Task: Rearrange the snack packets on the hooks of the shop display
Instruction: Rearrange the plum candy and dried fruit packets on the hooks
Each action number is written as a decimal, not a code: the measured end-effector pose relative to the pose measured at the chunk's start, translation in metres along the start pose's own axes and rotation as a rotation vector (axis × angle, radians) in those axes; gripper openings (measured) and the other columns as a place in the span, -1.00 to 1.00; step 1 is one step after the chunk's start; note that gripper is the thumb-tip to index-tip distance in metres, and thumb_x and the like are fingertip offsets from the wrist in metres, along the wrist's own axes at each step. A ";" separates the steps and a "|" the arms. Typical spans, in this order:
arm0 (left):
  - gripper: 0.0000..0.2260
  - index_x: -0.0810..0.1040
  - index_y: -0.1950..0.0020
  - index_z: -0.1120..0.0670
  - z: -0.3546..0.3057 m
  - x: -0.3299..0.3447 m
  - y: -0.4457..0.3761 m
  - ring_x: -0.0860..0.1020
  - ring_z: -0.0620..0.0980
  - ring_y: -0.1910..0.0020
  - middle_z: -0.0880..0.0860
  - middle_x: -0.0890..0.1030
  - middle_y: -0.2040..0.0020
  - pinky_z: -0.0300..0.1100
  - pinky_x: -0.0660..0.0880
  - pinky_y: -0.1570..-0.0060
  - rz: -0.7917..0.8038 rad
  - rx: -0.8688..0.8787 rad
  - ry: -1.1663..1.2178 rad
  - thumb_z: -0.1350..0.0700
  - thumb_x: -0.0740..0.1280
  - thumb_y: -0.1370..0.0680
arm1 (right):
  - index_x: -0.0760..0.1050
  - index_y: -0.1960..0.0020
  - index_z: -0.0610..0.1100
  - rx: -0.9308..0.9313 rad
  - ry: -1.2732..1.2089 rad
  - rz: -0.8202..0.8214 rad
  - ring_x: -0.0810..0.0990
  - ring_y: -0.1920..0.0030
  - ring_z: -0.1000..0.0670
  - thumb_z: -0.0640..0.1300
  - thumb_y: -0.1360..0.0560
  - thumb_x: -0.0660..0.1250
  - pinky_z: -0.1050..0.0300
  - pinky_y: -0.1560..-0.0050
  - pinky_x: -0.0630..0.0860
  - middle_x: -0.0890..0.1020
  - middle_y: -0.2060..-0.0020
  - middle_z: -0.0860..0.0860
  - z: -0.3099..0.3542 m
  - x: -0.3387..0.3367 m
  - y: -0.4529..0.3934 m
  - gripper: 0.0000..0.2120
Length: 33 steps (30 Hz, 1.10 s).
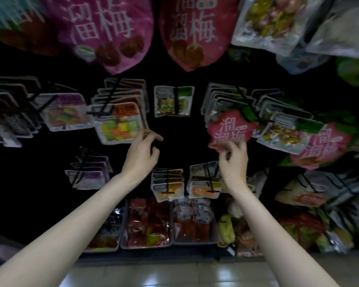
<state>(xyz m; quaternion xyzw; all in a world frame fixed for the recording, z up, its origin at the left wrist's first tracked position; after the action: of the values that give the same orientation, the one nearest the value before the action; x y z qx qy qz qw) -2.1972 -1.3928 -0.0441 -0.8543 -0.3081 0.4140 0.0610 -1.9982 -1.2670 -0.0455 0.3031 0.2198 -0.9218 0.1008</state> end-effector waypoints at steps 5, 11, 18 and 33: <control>-0.73 0.45 -0.24 0.09 -0.059 0.075 -0.021 0.31 0.07 -0.31 0.08 0.34 -0.30 -0.18 0.30 -0.20 0.119 0.077 0.008 0.24 0.22 -0.55 | 0.17 -0.45 -0.15 0.124 -0.035 0.066 0.27 -0.39 -0.08 -0.24 -0.54 0.25 0.08 -0.38 0.27 0.25 -0.40 -0.08 -0.066 -0.039 -0.031 -0.48; -0.44 0.14 -0.49 0.09 -0.087 0.114 -0.051 0.24 0.02 -0.42 0.09 0.27 -0.44 -0.16 0.22 -0.35 0.147 -0.091 0.195 0.18 0.28 -0.54 | 0.10 -0.49 -0.11 0.134 -0.285 0.157 0.30 -0.38 0.01 -0.17 -0.52 0.33 0.27 -0.23 0.21 0.33 -0.39 -0.04 -0.078 -0.039 -0.069 -0.37; -0.45 0.21 -0.46 0.04 -0.087 0.104 -0.060 0.46 -0.13 -0.10 -0.01 0.42 -0.24 -0.29 0.44 0.00 0.098 -0.326 0.510 0.20 0.33 -0.52 | 0.45 0.00 -0.15 0.272 -0.532 0.222 0.59 -0.03 -0.09 -0.17 -0.49 0.36 0.08 -0.02 0.56 0.59 0.02 -0.06 -0.093 -0.039 -0.067 -0.87; -0.60 0.50 -0.19 -0.02 -0.110 0.020 -0.006 0.61 -0.07 -0.03 0.03 0.60 -0.10 -0.24 0.56 0.05 0.420 -0.170 0.603 0.33 0.39 -0.43 | 0.40 0.23 -0.14 -0.165 -0.764 0.699 0.61 0.27 0.11 -0.19 -0.36 0.38 0.30 0.31 0.52 0.63 0.33 0.06 0.032 -0.104 -0.029 -0.85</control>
<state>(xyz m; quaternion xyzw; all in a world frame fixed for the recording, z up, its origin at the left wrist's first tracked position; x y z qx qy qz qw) -2.1087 -1.3599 0.0159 -0.9844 -0.1275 0.1206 -0.0083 -1.9411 -1.2506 0.0508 -0.0084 0.1250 -0.8576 0.4988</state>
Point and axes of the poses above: each hand's wrist, its own y-axis away from the middle knuckle, its own x-axis out of the palm, z = x × y, the point moved 7 cm from there along -y, towards the middle knuckle
